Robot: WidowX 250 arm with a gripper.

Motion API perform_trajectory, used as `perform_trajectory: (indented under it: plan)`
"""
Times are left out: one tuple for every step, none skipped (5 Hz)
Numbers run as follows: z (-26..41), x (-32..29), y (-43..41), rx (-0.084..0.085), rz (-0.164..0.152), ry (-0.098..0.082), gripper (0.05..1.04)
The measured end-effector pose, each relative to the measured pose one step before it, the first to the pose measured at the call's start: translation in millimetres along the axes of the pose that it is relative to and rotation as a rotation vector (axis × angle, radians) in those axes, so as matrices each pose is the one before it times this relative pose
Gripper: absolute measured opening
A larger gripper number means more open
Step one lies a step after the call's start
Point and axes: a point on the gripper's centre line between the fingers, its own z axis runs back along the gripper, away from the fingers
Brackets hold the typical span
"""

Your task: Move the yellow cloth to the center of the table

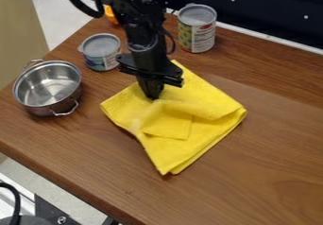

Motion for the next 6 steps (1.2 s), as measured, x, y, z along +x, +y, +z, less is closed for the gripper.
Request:
perform_trajectory:
  plan:
    - [3.48,-13.97,10.11,-0.0089,-0.045,0.0162,0.053]
    - [0.93,-2.54,1.86,-0.0087,-0.0038,0.0165,0.053]
    - [5.17,6.51,-6.44,-0.0182,0.0616,0.016,0.053]
    - [4.49,9.01,-11.05,-0.0045,0.0365,-0.0107,0.053]
    - [16.43,10.25,-11.57,-0.0219,0.042,-0.0208,0.053]
    - [11.08,-1.17,-5.29,-0.0102,0.0168,0.0085,0.053]
